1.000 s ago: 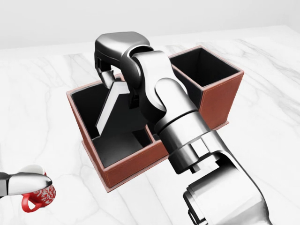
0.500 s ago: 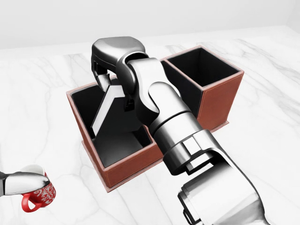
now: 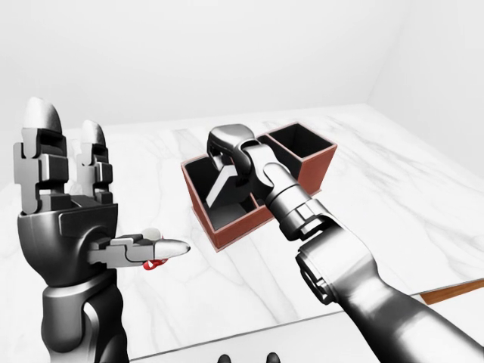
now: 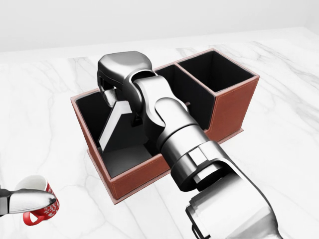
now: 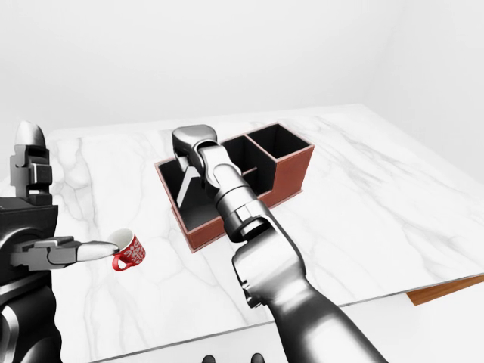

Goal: Pick up the book and place it in the left compartment of the caddy.

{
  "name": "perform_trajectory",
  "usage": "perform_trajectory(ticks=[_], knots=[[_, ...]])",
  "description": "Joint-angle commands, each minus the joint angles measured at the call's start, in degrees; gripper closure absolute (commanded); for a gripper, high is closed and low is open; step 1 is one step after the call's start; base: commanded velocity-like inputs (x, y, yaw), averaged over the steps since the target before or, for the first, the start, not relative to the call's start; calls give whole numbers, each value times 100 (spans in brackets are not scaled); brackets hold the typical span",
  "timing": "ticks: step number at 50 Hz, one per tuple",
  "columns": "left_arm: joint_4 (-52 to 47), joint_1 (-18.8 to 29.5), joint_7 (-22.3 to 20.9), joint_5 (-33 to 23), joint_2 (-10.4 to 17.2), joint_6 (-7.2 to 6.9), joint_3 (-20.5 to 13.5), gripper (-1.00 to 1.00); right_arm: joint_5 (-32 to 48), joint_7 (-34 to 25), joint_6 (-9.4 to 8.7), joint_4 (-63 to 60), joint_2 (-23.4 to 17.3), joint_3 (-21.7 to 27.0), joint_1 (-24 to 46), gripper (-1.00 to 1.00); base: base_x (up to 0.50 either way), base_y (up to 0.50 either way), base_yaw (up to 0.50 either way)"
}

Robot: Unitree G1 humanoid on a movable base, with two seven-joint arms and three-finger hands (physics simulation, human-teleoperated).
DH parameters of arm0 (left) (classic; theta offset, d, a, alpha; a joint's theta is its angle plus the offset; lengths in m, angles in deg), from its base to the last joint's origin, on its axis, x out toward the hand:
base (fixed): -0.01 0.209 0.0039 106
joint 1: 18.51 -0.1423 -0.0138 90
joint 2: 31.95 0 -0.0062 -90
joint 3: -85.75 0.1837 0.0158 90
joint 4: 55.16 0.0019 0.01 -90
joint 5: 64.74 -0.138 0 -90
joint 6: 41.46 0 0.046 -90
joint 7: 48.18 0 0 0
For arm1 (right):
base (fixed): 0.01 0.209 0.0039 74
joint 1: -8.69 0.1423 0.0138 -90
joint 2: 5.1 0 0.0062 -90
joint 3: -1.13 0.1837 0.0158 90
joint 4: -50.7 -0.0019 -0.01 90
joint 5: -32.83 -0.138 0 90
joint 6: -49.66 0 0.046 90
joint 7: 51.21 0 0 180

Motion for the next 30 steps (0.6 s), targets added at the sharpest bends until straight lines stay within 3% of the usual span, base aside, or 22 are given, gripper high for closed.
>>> perform_trajectory(ticks=[1,30], knots=[[-19,-32,-16,-7,-27,0,0,-100,171,522,174,284,-12,54,80,100,0,0,0],[263,23,-60,73,29,0,-59,-100,300,1587,392,866,38,69,151,100,0,0,0]])
